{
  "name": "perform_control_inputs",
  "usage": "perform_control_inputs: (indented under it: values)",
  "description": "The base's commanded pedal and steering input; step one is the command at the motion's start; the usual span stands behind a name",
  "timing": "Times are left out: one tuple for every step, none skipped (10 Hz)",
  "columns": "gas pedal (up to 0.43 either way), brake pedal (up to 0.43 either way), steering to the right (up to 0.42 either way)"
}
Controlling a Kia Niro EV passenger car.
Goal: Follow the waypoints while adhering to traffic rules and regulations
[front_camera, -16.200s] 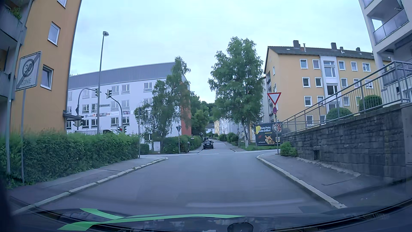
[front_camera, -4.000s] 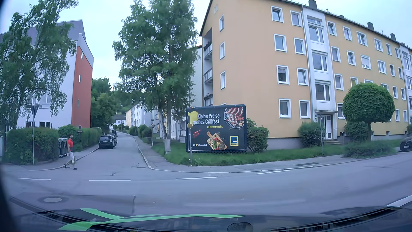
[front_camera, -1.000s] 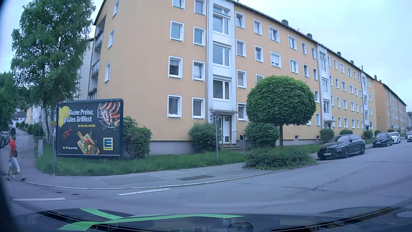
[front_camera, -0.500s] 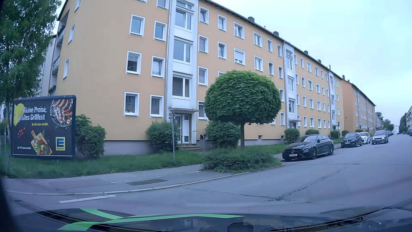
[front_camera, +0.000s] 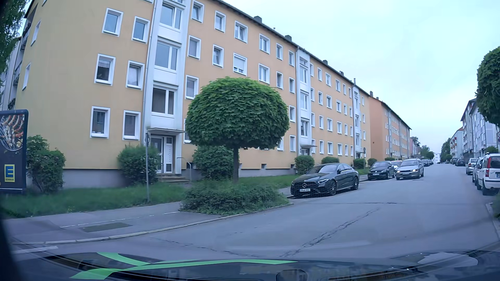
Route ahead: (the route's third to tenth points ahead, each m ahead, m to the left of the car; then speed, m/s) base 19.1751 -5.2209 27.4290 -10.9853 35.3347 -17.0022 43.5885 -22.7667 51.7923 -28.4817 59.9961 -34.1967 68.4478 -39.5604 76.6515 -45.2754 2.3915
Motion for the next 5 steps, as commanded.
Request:
perform_control_inputs:
  values:
    - [0.098,0.0,0.541]
    - [0.098,0.0,0.522]
    - [0.098,0.0,0.505]
    - [0.098,0.0,0.485]
    - [0.098,0.0,0.464]
